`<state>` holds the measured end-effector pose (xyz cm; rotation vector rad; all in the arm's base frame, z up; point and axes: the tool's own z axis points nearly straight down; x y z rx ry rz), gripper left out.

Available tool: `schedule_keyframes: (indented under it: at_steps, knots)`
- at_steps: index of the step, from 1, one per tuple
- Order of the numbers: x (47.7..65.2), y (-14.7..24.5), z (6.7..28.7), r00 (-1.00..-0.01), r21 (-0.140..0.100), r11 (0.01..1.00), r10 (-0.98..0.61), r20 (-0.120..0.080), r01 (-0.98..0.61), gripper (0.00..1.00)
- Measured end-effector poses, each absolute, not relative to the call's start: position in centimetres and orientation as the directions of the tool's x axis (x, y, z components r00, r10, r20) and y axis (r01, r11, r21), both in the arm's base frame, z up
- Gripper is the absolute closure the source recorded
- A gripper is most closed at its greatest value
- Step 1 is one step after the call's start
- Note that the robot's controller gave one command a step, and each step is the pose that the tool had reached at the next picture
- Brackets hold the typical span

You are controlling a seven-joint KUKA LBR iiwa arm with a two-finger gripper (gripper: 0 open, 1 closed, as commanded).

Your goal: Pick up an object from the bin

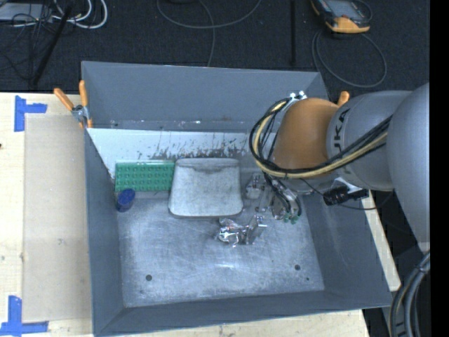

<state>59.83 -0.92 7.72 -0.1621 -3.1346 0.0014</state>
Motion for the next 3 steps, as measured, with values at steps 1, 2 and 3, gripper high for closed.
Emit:
schedule_keyframes:
  at_steps: [1, 2, 3]
  knots:
    - [60.6, -1.0, 8.3, -0.994, -0.001, 0.995, 0.104, -0.032, 0.104, 1.0]
    - [59.8, -0.9, 7.7, -0.995, -0.001, 0.995, 0.101, 0.006, 0.101, 0.0]
    - [59.7, 2.5, 7.7, -0.994, -0.004, 0.995, 0.104, -0.017, 0.104, 0.0]
